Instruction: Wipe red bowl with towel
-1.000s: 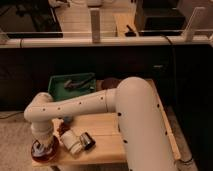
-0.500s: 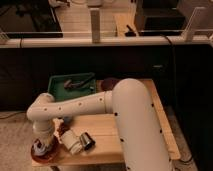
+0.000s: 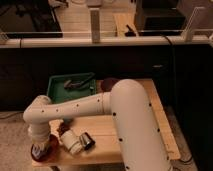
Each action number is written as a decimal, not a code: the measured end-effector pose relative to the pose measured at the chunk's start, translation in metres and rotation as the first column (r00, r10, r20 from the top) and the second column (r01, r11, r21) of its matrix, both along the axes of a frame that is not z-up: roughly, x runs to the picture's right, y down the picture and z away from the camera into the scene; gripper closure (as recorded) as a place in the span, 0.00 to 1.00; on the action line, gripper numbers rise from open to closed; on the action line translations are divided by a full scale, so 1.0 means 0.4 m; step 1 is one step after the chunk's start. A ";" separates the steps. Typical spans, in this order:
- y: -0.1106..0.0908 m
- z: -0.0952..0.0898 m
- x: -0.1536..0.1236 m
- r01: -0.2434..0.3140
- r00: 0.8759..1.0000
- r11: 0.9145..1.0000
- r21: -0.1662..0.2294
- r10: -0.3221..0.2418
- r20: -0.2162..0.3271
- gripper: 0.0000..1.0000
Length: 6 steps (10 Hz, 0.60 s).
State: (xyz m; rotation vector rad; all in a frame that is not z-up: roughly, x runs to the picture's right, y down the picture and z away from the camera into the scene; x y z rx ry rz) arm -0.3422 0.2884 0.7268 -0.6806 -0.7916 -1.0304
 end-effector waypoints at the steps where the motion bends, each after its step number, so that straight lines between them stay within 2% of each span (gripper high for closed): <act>1: 0.011 -0.008 -0.001 0.009 1.000 1.000 -0.009 -0.009 0.006 1.00; 4: 0.024 -0.016 0.020 0.021 1.000 0.999 -0.034 -0.021 0.003 1.00; 6: 0.021 -0.015 0.061 0.028 0.999 0.999 -0.042 -0.030 -0.031 1.00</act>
